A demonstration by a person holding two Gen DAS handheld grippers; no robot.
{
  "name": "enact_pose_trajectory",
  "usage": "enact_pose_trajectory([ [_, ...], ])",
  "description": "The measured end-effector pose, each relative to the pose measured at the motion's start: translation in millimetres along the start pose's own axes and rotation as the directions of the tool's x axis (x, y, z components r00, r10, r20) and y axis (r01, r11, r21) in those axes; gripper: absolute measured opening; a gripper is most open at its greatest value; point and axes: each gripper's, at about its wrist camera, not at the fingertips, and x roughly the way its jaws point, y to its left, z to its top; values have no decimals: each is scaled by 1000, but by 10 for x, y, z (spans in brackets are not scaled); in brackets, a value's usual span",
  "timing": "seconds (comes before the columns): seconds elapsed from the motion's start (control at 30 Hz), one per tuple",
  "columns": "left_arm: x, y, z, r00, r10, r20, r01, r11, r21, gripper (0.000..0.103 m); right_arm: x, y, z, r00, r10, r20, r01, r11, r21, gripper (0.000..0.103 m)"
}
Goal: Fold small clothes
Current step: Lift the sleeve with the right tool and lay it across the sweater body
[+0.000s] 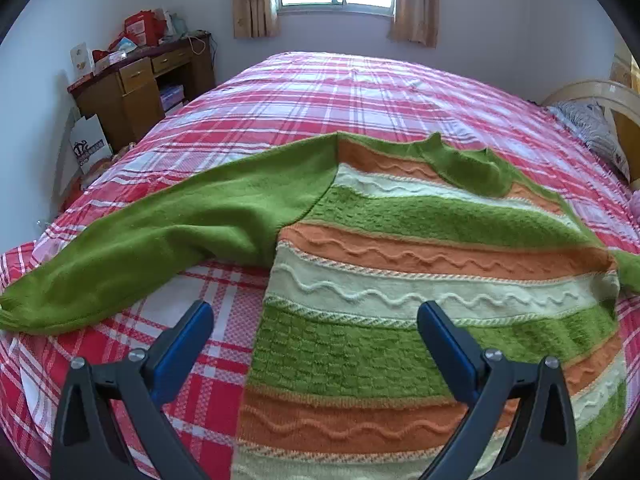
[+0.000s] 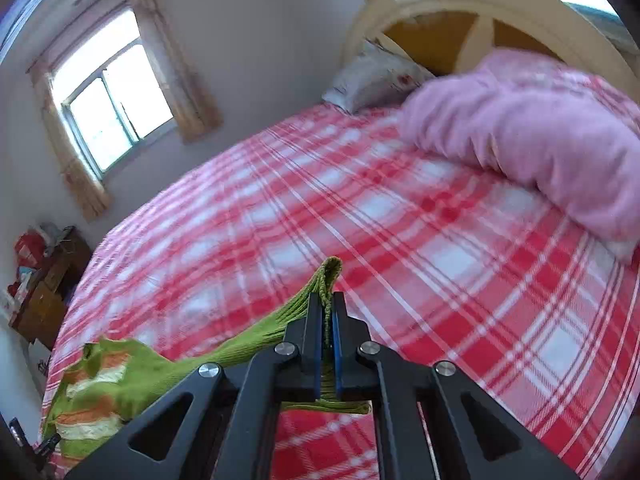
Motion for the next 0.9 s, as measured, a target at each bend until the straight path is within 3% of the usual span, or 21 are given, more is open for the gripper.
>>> enact_pose_trajectory([
  [0.5,-156,25,-78,996,-87,10,87,996,-25,103,-313,1211,547,991,114,66,-100,977,-186,3],
  [0.9,-207,122,-201,990,-138,4,138,989,-45,103,-634,2619,655,964,253,84,-201,897,-394,3],
])
